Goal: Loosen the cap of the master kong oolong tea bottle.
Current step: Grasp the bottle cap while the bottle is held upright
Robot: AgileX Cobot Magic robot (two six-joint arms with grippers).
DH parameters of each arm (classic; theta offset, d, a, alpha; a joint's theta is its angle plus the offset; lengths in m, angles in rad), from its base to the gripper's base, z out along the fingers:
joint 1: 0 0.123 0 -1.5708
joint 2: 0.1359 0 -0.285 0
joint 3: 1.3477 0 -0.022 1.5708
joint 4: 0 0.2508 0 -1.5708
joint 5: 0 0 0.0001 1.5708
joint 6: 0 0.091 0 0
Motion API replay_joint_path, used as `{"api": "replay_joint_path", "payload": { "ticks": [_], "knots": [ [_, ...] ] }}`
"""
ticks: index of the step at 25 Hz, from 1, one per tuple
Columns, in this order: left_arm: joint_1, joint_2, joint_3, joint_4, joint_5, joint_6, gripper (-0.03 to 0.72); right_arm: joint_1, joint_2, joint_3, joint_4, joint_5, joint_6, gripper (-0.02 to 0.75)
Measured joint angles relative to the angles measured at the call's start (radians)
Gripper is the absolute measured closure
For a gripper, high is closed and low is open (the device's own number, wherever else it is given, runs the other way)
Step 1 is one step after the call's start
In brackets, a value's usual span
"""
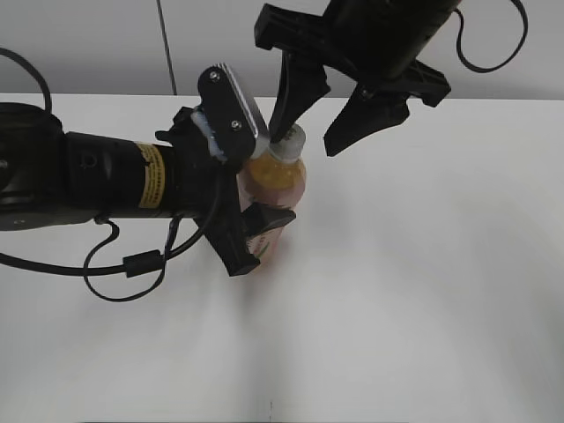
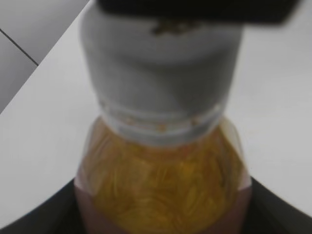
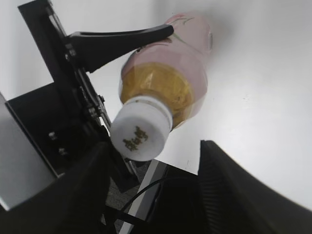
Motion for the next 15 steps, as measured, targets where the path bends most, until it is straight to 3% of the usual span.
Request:
{"api": "replay_joint_path", "payload": {
  "ticks": [15],
  "knots": [
    [0.000, 0.000, 0.000, 0.001, 0.000, 0.000, 0.240, 0.031, 0.084, -0.091, -0.071, 0.052, 0.051, 0.299]
  ]
}}
